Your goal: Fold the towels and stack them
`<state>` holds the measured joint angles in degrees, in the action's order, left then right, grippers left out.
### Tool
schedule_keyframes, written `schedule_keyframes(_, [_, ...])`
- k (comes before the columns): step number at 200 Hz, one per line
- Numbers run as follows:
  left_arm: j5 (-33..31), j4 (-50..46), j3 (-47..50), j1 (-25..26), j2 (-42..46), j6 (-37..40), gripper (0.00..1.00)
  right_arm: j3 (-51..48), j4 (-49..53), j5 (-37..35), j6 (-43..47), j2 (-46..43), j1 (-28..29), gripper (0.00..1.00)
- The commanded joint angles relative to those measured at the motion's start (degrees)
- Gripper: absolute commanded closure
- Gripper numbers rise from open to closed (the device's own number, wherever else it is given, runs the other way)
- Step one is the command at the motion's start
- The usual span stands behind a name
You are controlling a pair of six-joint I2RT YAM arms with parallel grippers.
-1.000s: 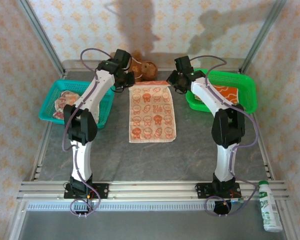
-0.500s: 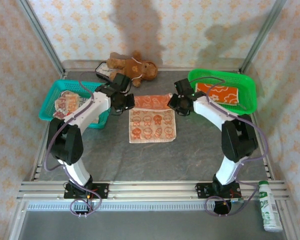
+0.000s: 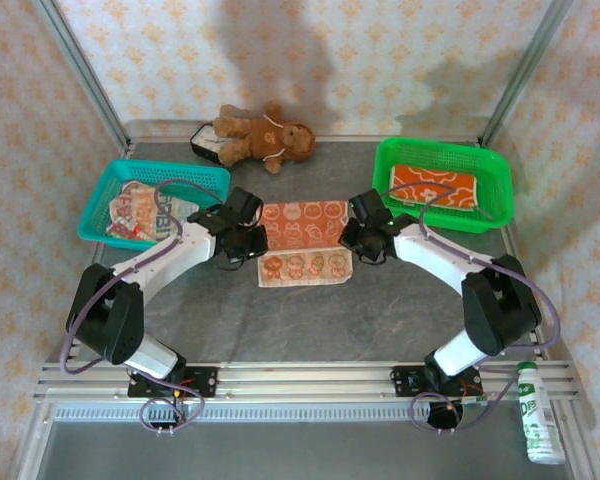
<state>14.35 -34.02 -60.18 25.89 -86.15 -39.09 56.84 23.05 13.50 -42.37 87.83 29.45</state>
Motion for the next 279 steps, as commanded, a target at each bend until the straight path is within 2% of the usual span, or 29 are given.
schedule_keyframes(1, [-3.04,1.61,2.44,0.17,1.34,-2.01,1.0,-2.3,-0.74,-4.56,-1.77,-2.34,0.53,0.91])
schedule_keyframes(58, [-3.11,1.04,3.37,1.75,2.71,-2.92,1.0,-3.63,-0.92,-4.85,-2.74,-4.5,1.63,0.91])
schedule_keyframes(123, [-4.26,-4.07,1.87,1.75,9.16,-2.9,1.0,-2.52,2.21,-5.31,-2.79,-8.69,2.87,0.91])
schedule_keyframes(152, [-3.54,-3.19,4.2,2.22,10.86,-3.77,1.0,-4.11,2.37,-5.63,-3.31,-9.35,3.78,0.91])
schedule_keyframes(220, [-1.82,5.99,13.15,5.13,6.69,-7.72,1.0,-9.9,-2.35,-5.28,-3.8,-3.5,4.22,0.91])
schedule_keyframes(279, [-1.2,11.32,16.07,8.1,0.02,-9.38,1.0,-12.06,-4.85,-4.72,-3.29,1.76,4.34,0.9])
